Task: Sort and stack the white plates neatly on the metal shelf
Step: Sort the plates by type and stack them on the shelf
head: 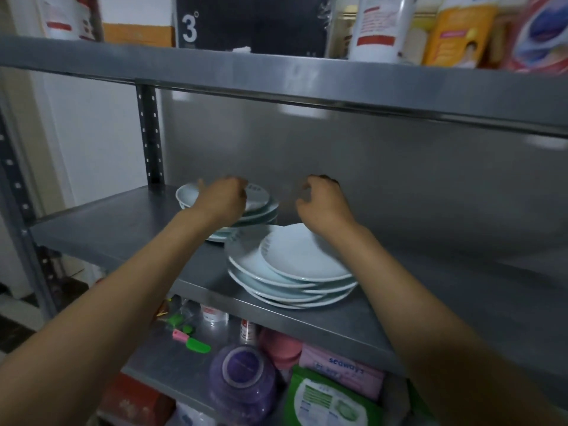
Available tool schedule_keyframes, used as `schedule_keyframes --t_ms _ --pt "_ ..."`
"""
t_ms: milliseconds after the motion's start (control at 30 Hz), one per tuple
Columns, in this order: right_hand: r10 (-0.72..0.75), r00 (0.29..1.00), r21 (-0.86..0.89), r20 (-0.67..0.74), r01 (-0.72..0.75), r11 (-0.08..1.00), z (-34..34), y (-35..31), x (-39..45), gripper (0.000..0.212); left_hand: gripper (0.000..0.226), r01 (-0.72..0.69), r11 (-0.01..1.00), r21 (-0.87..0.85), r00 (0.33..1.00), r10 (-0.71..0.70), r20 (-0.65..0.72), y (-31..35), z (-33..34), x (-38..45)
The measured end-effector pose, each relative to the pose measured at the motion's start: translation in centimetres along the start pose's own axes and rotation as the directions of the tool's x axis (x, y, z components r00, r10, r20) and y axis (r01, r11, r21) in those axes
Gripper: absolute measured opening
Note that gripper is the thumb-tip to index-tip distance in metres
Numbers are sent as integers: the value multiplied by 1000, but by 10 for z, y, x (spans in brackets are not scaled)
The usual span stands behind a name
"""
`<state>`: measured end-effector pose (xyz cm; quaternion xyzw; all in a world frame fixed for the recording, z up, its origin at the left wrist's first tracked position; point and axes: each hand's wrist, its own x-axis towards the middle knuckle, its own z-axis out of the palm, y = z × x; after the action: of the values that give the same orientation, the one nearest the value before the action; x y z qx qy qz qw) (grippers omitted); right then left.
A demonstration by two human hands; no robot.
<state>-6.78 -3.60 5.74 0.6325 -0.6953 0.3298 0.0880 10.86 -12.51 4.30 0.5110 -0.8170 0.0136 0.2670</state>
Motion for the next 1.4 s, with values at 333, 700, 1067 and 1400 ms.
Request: schedule_keyframes --t_ms 333,700,1067,1400 --pt "96 977 -273 -192 -147 951 -74 120 -67 59 49 -508 860 -50 854 495 -158 199 29 -34" --pt "324 842 -256 -431 -458 851 -186 313 -190 58 50 -620 663 -421 767 626 -143 412 129 -95" --pt "567 680 -409 -465 -733 543 -263 478 -288 54 49 -689 606 -397 670 742 -30 560 211 -135" --pt "657 636 -481 -406 -760 438 -264 508 -282 25 48 -653 590 -474 689 723 -51 581 244 -115"
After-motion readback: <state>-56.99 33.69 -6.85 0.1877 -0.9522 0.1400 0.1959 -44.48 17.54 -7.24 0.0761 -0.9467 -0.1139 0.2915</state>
